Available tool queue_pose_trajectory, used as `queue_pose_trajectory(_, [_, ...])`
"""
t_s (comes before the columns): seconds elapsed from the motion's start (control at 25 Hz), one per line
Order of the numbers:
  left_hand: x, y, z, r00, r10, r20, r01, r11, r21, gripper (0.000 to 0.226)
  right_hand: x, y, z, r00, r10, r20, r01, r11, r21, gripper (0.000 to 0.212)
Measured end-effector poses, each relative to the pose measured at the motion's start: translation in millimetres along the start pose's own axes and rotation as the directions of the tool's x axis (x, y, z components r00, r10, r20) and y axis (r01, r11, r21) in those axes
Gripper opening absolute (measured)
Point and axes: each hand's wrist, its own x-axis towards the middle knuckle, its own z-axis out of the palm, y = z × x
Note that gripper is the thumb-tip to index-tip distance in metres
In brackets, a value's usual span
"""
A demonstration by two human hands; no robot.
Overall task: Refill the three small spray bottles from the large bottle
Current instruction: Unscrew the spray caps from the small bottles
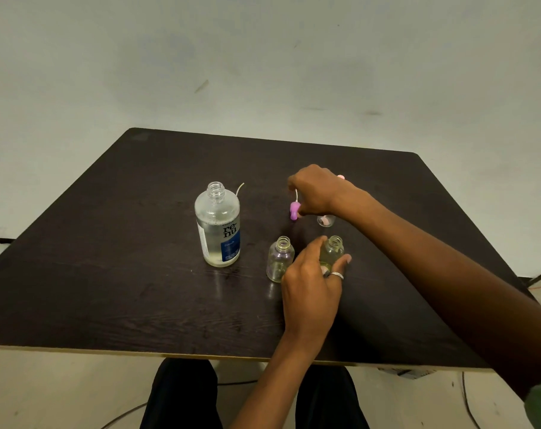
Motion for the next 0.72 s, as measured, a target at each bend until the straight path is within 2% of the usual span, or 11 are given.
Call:
queue_pose_trajectory(0.2, [0,3,0,0.999,-0.036,0.013,0.036,0.999,0.007,0.06,-27,0,-35,0.996,-0.02,-0.089,0.027,0.996,0.08,0.05])
queue_pose_trajectory(0.36, [-1,4,0,0.997,-0.07,0.045,0.07,0.998,-0.002,0.077,-54,11,-63,0.986,0.018,-0.165,0.008,0.988,0.155,0.041])
queue_pose_trajectory(0.6, [-19,13,-2,0.998,0.024,0.05,-0.029,0.994,0.106,0.093,-67,41,-70,0.956,0.129,-0.264,-0.066,0.97,0.235,0.03])
queue_pose_trajectory(0.72, [-38,18,-4,0.989,0.149,-0.003,-0.147,0.975,0.167,0.088,-62,51,-57,0.952,0.179,-0.248,-0.119,0.964,0.239,0.031])
